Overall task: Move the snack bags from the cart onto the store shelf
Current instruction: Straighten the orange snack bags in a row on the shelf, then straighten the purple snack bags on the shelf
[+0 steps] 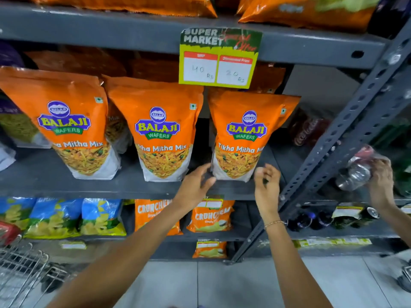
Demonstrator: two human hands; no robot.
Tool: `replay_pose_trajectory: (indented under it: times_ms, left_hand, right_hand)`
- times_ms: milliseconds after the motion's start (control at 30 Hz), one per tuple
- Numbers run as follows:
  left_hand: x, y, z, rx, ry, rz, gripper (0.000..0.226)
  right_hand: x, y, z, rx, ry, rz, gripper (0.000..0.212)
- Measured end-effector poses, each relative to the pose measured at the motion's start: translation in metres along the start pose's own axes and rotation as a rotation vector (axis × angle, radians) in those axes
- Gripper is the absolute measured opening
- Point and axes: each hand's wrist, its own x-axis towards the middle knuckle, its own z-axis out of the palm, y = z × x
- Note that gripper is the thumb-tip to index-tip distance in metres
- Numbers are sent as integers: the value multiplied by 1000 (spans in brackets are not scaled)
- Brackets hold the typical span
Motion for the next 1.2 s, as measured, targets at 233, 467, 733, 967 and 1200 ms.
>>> replay_pose_trajectory:
  times_ms: [233, 467, 733, 967, 1200]
  left_hand:
    - [-90, -69, -98, -177, 466, -52, 19]
    - [-154, -174, -275, -235, 876, -186, 19]
    - [-176, -273, -456, 3, 946, -352, 22]
    - [-139, -330, -520, 48, 452, -431, 35]
    - [-134, -357, -508, -99, 413, -394, 66]
  right_hand:
    - [-103, -36, 118, -9, -267, -122, 30]
    - [-172, -112, 306, 39, -709, -192, 20]
    - [-207, -163, 499, -34, -850, -253, 38]
    - [-198, -173, 574, -137, -773, -224, 60]
    - [-205, -163, 564, -1, -630, -129, 50]
